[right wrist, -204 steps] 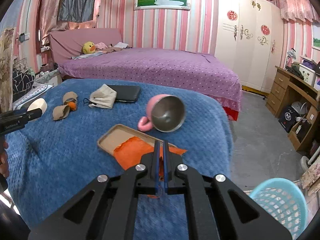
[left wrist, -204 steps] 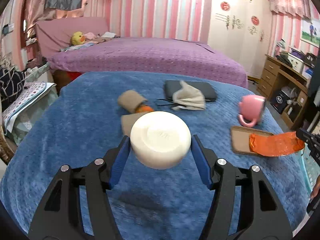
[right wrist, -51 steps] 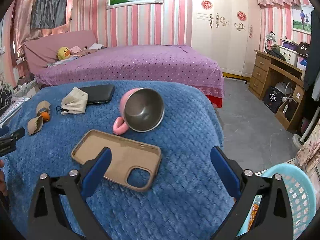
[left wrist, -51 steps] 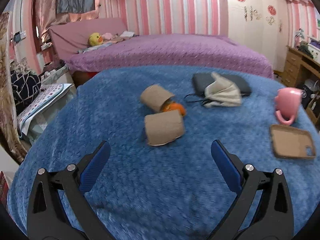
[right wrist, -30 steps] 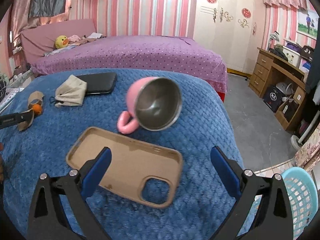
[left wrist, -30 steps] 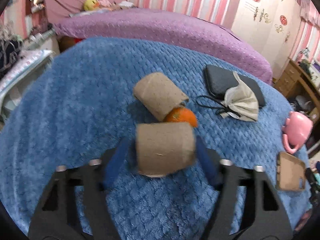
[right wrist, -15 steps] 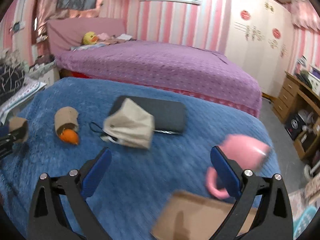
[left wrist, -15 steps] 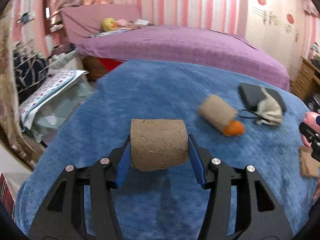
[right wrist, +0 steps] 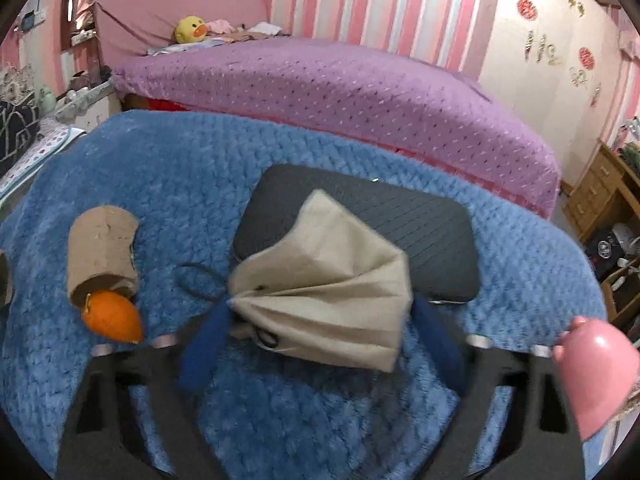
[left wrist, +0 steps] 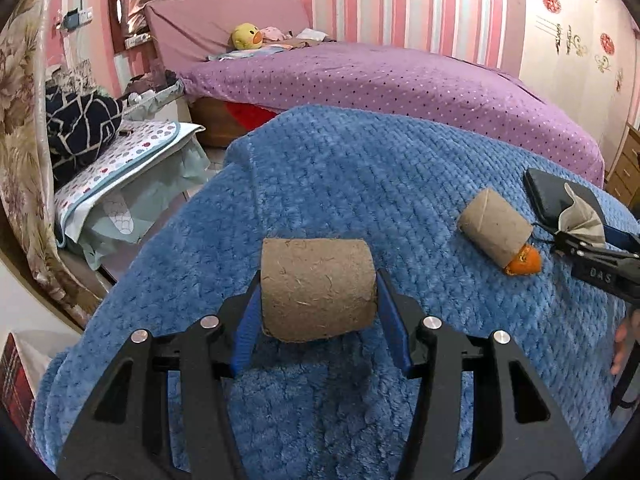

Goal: Collect trash
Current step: 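Lift the cardboard tube with the left tool while the right tool lifts the beige pouch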

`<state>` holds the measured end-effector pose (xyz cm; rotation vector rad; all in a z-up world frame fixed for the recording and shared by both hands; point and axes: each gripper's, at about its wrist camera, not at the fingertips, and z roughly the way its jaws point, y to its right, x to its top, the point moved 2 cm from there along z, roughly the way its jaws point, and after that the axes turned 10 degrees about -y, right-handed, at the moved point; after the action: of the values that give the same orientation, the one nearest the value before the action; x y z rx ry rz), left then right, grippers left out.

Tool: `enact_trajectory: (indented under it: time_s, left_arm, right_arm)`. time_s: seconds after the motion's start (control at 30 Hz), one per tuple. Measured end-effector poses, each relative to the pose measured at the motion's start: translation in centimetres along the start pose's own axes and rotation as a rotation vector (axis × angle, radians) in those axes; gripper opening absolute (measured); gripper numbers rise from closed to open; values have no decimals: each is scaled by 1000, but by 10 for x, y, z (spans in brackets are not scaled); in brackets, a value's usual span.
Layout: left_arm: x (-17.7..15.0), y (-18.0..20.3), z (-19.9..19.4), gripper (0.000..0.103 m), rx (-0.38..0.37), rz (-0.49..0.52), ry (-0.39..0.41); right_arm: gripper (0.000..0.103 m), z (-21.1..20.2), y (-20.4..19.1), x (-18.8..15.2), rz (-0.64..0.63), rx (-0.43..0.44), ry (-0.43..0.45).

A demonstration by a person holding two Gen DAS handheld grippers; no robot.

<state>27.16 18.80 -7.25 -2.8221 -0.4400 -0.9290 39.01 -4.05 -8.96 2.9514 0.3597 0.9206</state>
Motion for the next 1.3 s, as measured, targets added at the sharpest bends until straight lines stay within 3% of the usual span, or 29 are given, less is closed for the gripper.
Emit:
enact_trajectory:
  time_s: [0.1,0.17,0.33,0.57,0.77,0.97,1.1,1.3]
  left_arm:
    - [0,3,-1,52,10,8,7]
    - [1,5,-4,52,2,11,9]
    - [-1,12,-16,52,8,43,26]
    - [-1,10,-42,52,-42,6,53]
    - [-9,29,-67,52,-54,47,98]
    - [-25,65,-93,52,-103,104,125]
    - [-39,93,-102,52,-195,116,102]
    - [-61,136,-113,52,-200,189,105]
  right_arm:
    - [64,0,-2,-1,-19,17,10]
    - [51,-2,-7,-4,-40,24,13]
    - [39,-15,-9,-11,-70,31,48]
    - [38,-67,17,-32,-55,15,123]
    - [38,-116,58,-66,-3,-1,157]
    - [38,-158,95,-107,38,-34,175]
    - [38,-181,116,-137,53,-68,188]
    - [38,-203,151,-179,107,-113,188]
